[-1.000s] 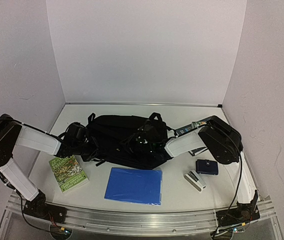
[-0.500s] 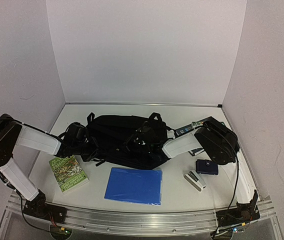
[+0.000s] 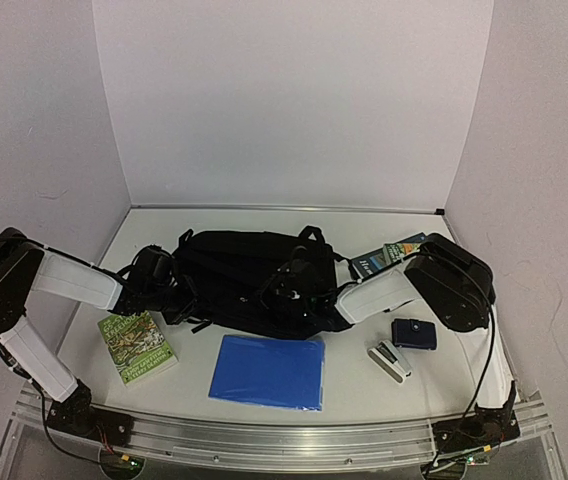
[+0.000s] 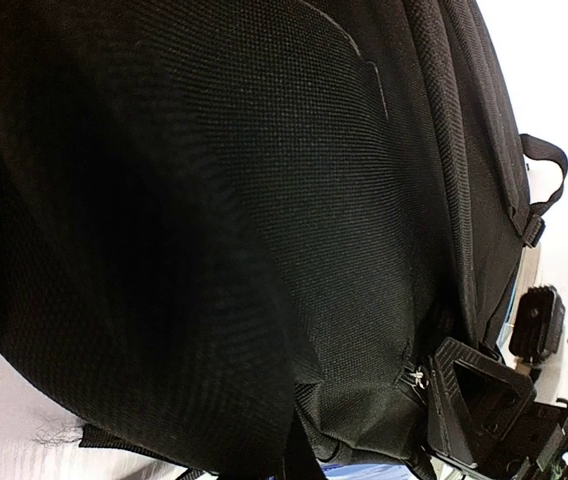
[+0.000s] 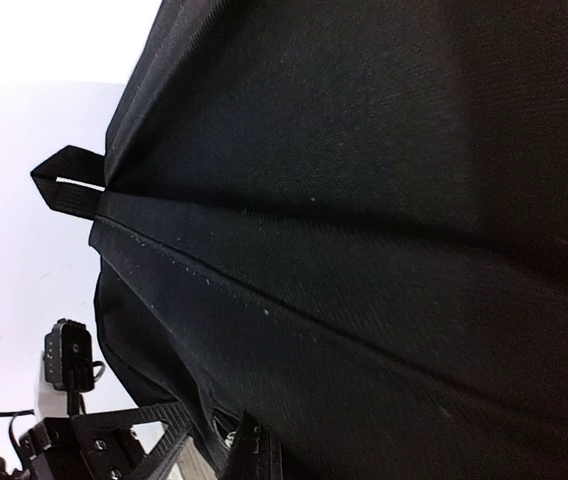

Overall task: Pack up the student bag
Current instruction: Unzip the student bag at the center of the board.

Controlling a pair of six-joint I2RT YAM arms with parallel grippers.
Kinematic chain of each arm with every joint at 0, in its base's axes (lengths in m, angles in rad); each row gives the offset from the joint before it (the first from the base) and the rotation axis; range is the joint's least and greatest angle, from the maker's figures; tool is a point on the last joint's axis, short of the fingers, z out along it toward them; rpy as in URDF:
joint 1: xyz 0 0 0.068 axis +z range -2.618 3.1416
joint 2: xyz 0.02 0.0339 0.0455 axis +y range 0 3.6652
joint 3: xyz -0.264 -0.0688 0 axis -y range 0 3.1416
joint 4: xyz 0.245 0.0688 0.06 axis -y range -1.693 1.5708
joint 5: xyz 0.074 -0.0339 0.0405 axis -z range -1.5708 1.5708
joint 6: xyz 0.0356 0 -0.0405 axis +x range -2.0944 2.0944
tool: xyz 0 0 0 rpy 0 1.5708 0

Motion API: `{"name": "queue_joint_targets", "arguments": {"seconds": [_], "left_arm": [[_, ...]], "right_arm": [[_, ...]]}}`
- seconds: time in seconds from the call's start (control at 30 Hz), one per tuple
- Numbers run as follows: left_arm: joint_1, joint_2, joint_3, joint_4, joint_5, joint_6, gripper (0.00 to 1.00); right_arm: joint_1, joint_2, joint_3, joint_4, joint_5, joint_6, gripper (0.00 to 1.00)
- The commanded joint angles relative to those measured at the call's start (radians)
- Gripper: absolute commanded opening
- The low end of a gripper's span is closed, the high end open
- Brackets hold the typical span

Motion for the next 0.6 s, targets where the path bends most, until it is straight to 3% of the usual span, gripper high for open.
{"name": "queue_joint_targets", "arguments": {"seconds": [0.0,0.57], "left_arm": [[0.013,-0.016,-0.008,-0.073,-0.039,-0.002,0.00],[0.083,-0.092,-0.034,-0.127,-0.048,0.029,0.00]], "right_arm": [[0.002,-0.068,-0.032,-0.055,0.109,-0.054,0.00],[0.006,-0.243,-0.181,-0.170,0.307,-0.171,0.00]]}}
